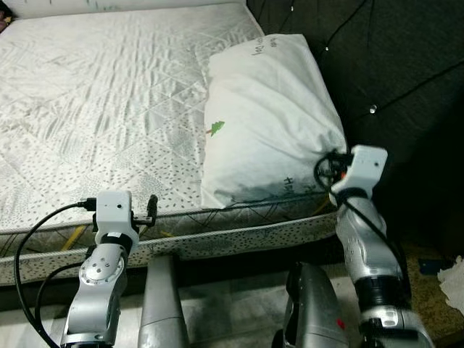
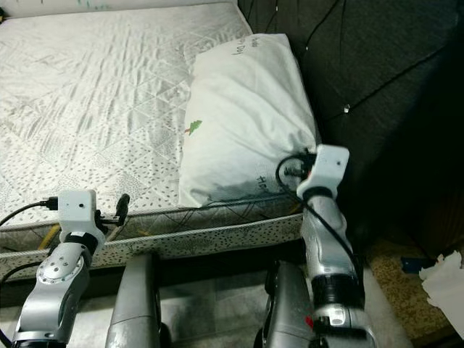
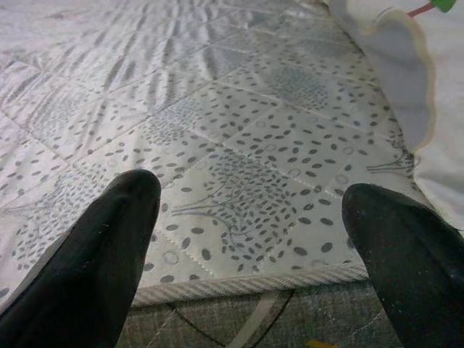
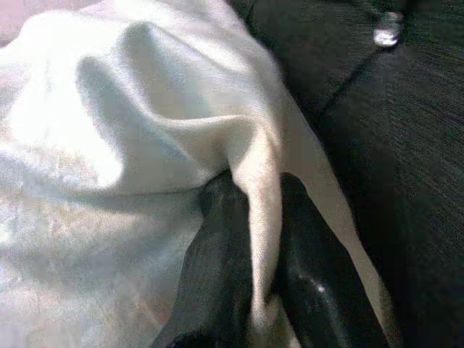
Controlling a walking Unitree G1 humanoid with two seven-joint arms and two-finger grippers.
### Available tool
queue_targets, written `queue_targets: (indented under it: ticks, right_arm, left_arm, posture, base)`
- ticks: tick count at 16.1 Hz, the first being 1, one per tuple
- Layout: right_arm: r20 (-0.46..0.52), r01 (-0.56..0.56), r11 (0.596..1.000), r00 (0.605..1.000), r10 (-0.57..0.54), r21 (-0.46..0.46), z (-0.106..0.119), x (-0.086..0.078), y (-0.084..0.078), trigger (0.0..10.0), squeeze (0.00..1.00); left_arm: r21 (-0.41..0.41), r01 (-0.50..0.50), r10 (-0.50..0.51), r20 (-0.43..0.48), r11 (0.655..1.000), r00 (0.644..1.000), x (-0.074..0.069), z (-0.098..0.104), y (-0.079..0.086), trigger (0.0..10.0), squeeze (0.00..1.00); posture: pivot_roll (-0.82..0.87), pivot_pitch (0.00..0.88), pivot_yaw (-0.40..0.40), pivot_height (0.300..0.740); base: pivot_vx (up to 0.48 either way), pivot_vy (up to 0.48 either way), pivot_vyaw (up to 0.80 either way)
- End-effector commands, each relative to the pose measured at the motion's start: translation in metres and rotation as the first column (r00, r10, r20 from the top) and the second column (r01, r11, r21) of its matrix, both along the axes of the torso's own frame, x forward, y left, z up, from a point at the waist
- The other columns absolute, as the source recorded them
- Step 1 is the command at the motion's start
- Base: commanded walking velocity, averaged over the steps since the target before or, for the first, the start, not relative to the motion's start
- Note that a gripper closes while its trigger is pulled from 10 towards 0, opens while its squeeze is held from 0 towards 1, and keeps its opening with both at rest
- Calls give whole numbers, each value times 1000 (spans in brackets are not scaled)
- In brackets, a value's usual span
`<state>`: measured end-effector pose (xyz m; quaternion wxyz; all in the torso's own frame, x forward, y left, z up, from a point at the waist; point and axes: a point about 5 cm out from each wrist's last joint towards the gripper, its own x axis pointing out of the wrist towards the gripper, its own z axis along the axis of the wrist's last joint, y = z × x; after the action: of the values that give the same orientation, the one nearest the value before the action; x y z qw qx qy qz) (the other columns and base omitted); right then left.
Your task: Clean up the room
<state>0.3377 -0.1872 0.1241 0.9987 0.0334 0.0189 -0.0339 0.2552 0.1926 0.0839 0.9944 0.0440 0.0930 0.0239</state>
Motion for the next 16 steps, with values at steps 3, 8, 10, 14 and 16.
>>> queue_targets:
  ticks: [3,8,10,14,16]
  right_arm:
    - [-15,-38,997,999,38,-66,32,35,-31,0,0]
    - [-43,98,979,993,-107,-177,63,42,-89,0,0]
    - [-52,149,970,985,-162,-189,74,43,-109,0,0]
    - [-38,136,976,989,-145,-173,71,44,-106,0,0]
    - [-34,111,982,993,-118,-151,59,43,-95,0,0]
  left_arm:
    - [3,-21,21,13,1000,1000,2,2,2,10000,0]
    - [1,-35,35,15,999,999,4,1,2,10000,0]
    - [-3,-44,44,21,999,999,5,2,4,10000,0]
    - [8,-38,38,24,999,999,6,2,3,10000,0]
    - [11,-37,37,26,999,999,6,2,3,10000,0]
  posture:
    - [153,0,11,499]
    - [159,0,0,499]
    - [160,0,0,499]
    - [160,0,2,499]
    - [161,0,4,499]
  base:
    - [0,0,0]
    - [0,0,0]
    - [0,0,0]
    - [0,0,0]
    - [0,0,0]
